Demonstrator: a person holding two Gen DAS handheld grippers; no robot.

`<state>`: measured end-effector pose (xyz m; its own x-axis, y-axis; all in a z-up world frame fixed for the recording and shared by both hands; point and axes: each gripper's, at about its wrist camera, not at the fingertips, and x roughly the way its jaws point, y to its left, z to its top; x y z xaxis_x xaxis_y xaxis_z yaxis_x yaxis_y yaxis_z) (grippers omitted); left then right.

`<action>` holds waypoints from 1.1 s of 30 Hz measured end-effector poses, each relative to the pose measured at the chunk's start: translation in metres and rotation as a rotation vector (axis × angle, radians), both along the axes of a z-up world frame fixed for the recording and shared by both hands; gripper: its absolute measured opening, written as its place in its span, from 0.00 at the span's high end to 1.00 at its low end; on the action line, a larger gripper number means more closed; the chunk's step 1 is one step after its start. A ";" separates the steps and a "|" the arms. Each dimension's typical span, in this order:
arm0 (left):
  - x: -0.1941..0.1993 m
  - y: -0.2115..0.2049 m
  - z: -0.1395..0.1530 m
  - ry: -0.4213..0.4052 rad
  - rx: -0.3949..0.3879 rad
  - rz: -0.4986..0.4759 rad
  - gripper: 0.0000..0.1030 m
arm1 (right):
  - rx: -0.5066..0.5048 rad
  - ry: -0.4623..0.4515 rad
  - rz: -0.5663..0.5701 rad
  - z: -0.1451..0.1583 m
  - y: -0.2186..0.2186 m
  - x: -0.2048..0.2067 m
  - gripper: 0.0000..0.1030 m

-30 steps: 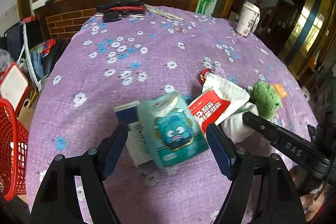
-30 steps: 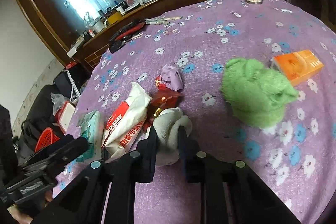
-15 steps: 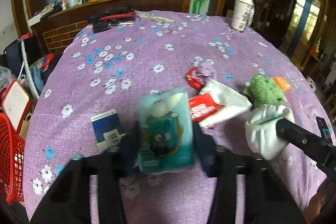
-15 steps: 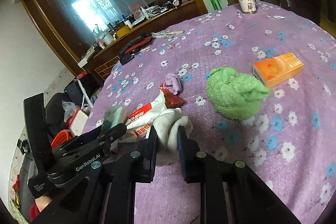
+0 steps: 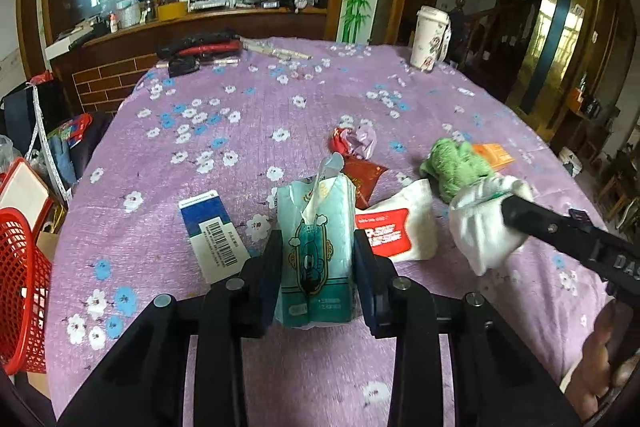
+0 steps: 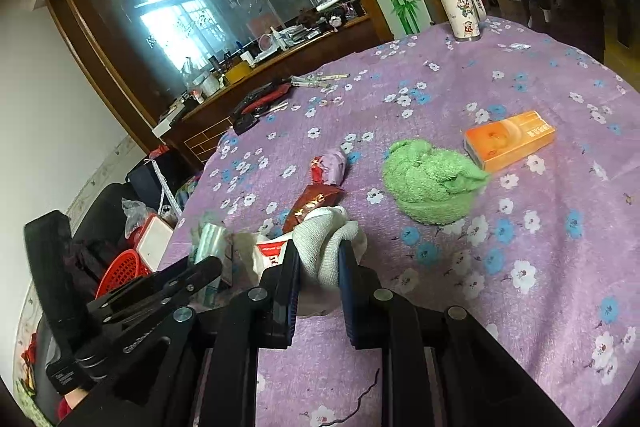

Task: Collect trash
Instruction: 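Lift the tissue pack and white glove off the table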

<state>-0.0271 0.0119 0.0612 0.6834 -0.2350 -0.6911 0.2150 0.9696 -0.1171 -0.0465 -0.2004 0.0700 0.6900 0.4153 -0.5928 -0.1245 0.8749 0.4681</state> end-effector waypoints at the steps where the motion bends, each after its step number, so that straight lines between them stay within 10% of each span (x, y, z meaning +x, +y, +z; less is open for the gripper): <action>1: -0.003 0.001 0.002 -0.005 -0.006 -0.001 0.69 | -0.002 -0.003 0.003 0.001 0.001 -0.001 0.81; 33: -0.042 0.076 0.015 -0.040 -0.058 0.103 0.68 | -0.082 -0.010 0.183 0.011 0.094 -0.009 0.81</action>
